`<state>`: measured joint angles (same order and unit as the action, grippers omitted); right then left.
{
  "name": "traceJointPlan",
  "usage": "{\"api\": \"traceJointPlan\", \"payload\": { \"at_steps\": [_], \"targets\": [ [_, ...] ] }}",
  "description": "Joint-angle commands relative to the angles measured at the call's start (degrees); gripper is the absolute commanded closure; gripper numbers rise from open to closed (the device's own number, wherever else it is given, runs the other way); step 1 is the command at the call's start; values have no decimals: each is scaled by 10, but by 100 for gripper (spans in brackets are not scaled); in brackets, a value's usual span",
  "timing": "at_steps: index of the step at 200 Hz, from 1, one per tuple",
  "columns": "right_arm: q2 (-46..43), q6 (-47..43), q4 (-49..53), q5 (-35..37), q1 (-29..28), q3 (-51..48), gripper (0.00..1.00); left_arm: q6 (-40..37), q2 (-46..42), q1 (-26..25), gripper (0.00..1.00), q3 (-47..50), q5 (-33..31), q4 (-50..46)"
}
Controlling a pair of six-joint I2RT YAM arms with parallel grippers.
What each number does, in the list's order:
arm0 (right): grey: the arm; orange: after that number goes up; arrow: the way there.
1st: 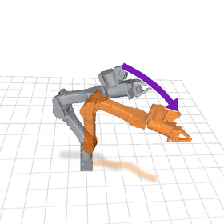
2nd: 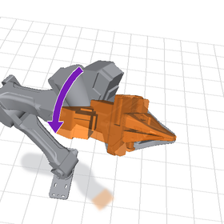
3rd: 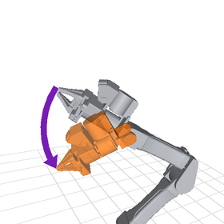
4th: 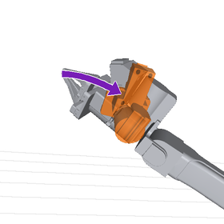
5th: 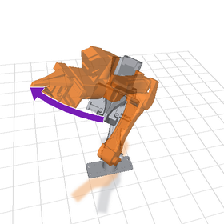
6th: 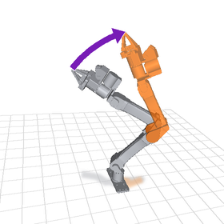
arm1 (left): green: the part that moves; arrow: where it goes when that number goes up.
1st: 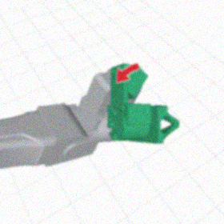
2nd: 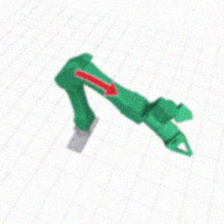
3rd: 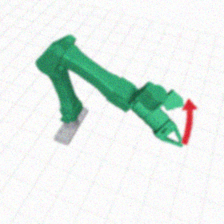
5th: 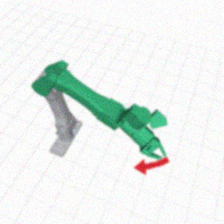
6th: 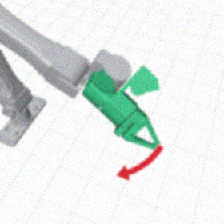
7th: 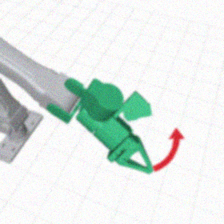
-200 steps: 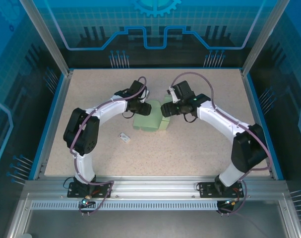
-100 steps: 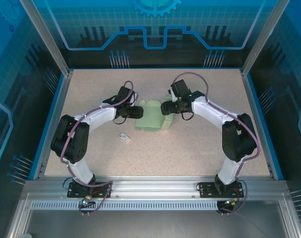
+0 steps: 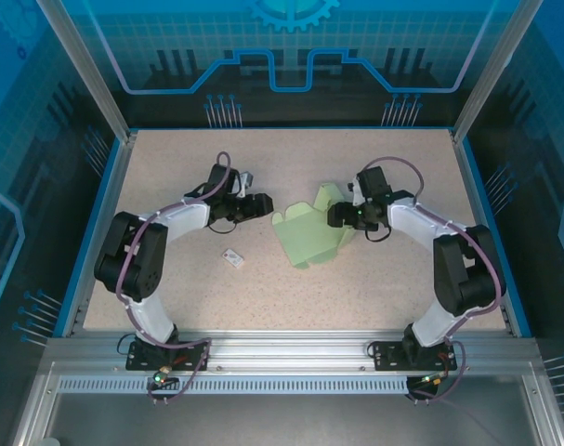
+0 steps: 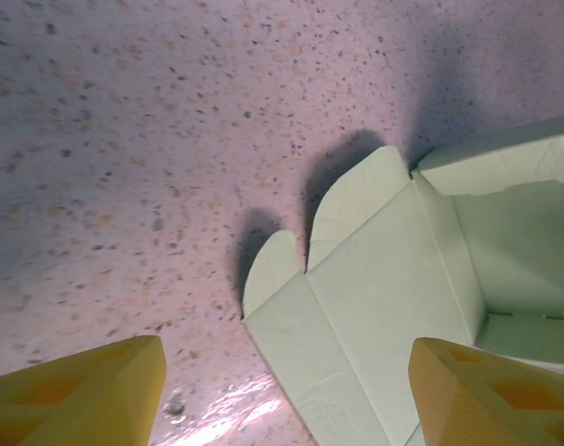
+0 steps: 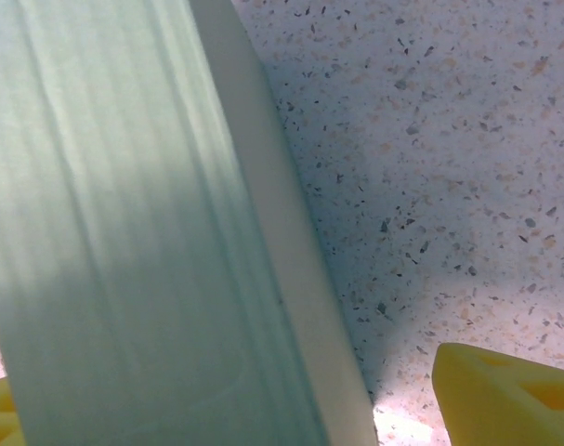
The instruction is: Fold the paper box
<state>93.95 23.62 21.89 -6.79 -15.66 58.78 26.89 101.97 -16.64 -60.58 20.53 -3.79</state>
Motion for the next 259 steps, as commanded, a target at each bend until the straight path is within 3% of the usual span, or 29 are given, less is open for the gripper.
{"api": "traceJointPlan", "payload": {
  "at_steps": [1,59,83,146,193,259],
  "targets": [
    [-22,18,-42,-42,22,-24,20,30,16,-7,29,10,36,28],
    [-33,59,-115,-124,72,-69,42,44,13,-35,27,37,11,38],
    [-35,93,-159,-156,93,-101,48,84,19,-48,26,57,18,82],
    [-44,126,-204,-180,105,-130,53,167,72,-66,25,44,65,182],
    [-43,122,-203,-178,105,-136,54,183,102,-70,32,6,77,190],
    [-50,104,-181,-163,106,-131,56,143,33,-42,34,41,-29,149]
  ]
}}
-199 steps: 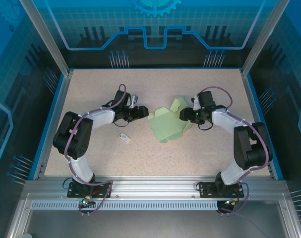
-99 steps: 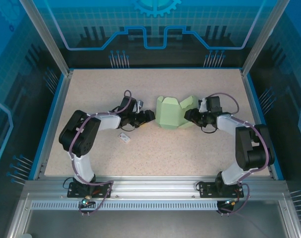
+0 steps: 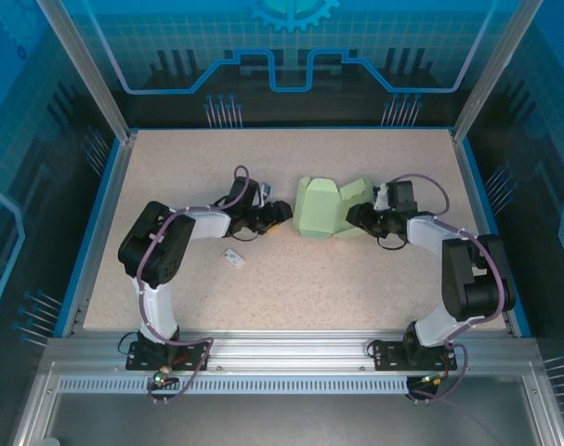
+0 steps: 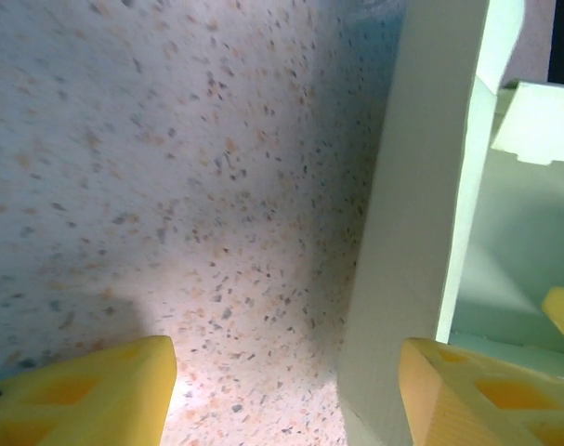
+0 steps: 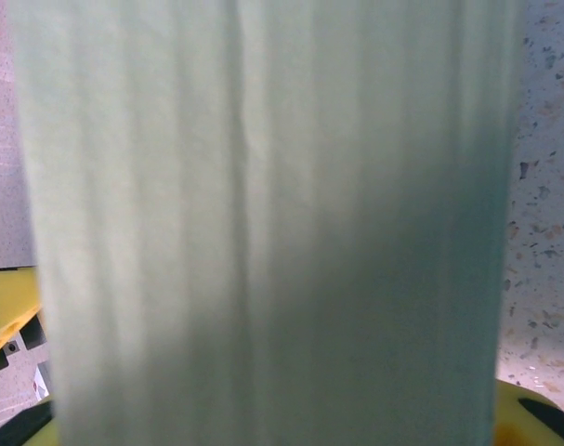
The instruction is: Fold the paper box
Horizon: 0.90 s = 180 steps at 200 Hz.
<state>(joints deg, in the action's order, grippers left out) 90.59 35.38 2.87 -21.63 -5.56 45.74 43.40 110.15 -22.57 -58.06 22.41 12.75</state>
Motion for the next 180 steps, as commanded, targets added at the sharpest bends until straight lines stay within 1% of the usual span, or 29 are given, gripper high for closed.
{"api": "traceJointPlan", "payload": {
  "at_steps": [1,21,42,68,79,98,121,145,161,170,180],
  "targets": [
    [-16,-14,9,-15,5,0,56,-22,-50,18,34,16,-49,-16],
    [-16,-14,8,-18,5,-1,57,-33,-66,28,32,23,-55,-19],
    [-15,-14,7,-19,4,-2,57,-34,-67,28,31,20,-42,-9],
    [-15,-14,7,-22,4,-2,58,-23,-66,24,31,26,-27,33],
    [-16,-14,6,-23,2,-1,58,-23,-60,20,30,22,-12,48],
    [-16,-13,7,-24,-2,1,58,-32,-37,10,30,-6,6,32],
    [-17,-13,8,-24,-5,1,59,-25,-18,0,31,-19,23,53],
    [-19,-12,7,-25,-7,1,59,-32,3,-8,39,-42,32,45],
    [-20,-10,5,-26,-10,1,59,-27,11,-10,49,-46,43,63],
    [-19,-10,3,-25,-13,1,59,-26,13,-10,57,-46,47,74],
    [-18,-9,2,-24,-14,1,59,-29,14,-11,63,-47,51,81]
  ]
}}
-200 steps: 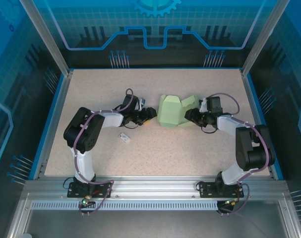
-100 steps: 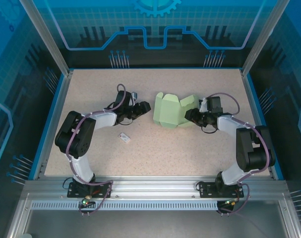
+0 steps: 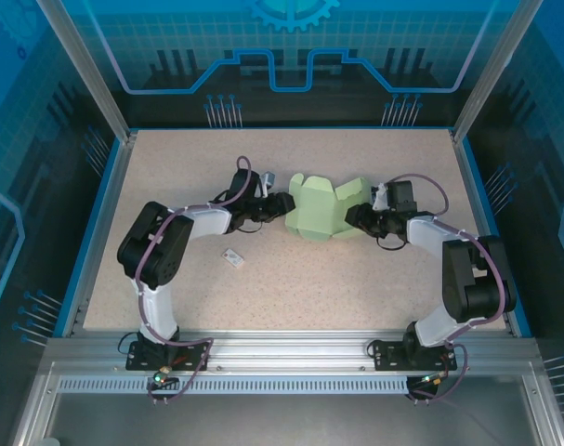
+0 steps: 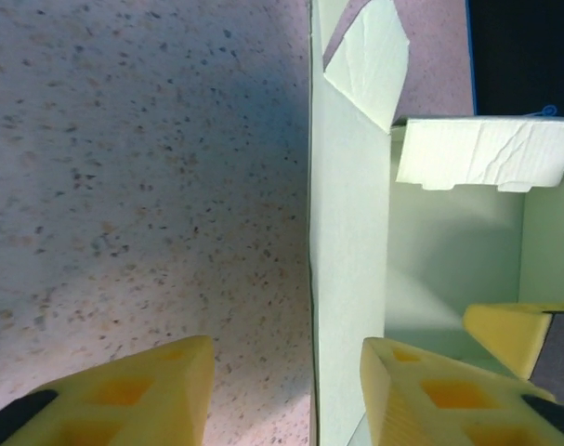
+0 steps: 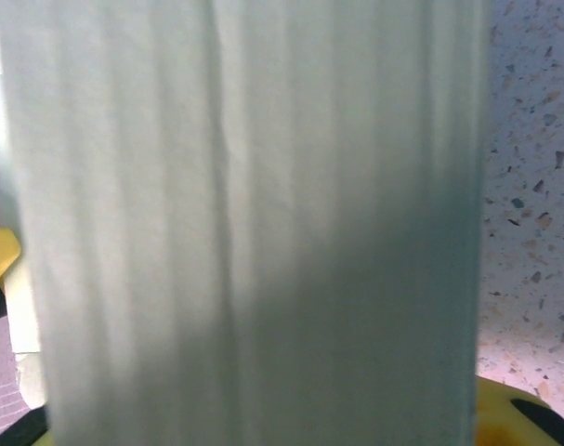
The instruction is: Fold the paper box
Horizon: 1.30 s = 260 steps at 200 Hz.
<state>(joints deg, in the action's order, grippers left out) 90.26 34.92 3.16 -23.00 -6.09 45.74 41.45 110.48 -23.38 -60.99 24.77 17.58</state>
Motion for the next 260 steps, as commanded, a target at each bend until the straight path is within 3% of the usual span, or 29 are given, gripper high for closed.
{"api": "traceJointPlan", "payload": {
  "at_steps": [1,48,65,91,114,145,194,260],
  "targets": [
    [-14,-5,-1,-11,-9,1,59,-9,11,-3,64,-18,27,33],
    [-20,-9,7,-6,-11,6,56,-63,0,-4,86,-24,12,-5],
    [-33,-21,28,4,-8,15,47,-110,-19,-4,91,-32,-3,-49],
    [-70,-50,75,27,-5,38,27,-215,-54,-4,96,-64,-35,-156],
    [-111,-89,135,70,-4,72,19,-322,-87,-4,96,-106,-63,-266],
    [-153,-145,199,120,-6,113,17,-471,-119,-4,96,-189,-105,-435],
    [-126,-253,241,110,-49,181,19,-651,-130,-4,90,-290,-123,-592],
    [-33,-310,241,30,-77,201,25,-739,-11,-4,89,-478,-59,-791]
  ]
}}
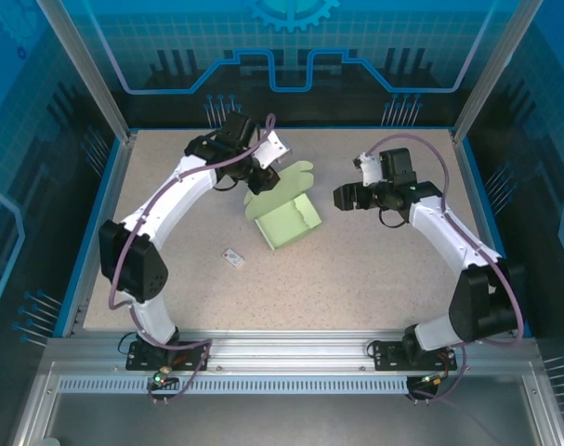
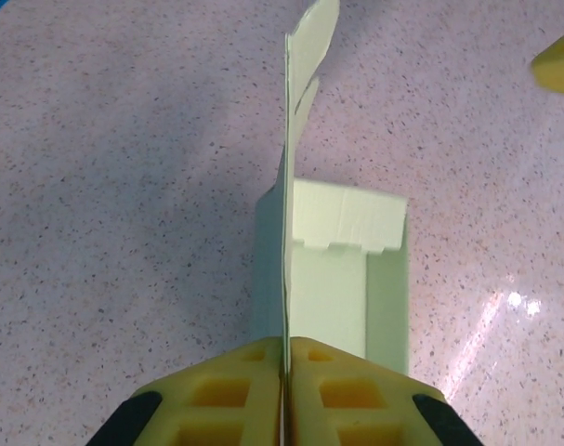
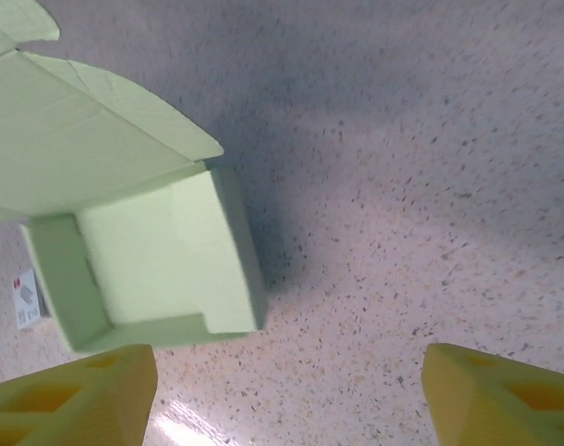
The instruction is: Fold the paper box
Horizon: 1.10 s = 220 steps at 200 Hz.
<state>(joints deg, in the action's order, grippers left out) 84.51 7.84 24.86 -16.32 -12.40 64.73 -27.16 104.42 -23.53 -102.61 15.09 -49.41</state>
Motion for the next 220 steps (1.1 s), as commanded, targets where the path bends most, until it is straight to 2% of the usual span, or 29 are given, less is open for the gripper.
{"api": "traceJointPlan", "payload": {
  "at_steps": [1,68,102,123,159,180,220],
  "targets": [
    [25,-39,25,-37,-14,11,25,-52,52,-3,88,-65,38,-124],
    [42,-19,-14,-61,-32,-69,33,-51,137,-7,88,-132,102,-118],
    [37,-20,-11,-33,-32,-96,39,-45,172,-15,86,-169,102,-128],
    [48,-23,-12,-27,-33,-99,43,-36,173,-15,78,-175,103,-120],
    [91,-34,-22,-25,-56,-82,49,-16,154,-15,56,-176,107,-105],
    [119,-35,-20,-29,-63,-67,53,-7,128,-15,47,-161,105,-86],
    [152,-36,-7,-13,-82,-41,61,19,72,-8,41,-107,97,-32]
  ]
}}
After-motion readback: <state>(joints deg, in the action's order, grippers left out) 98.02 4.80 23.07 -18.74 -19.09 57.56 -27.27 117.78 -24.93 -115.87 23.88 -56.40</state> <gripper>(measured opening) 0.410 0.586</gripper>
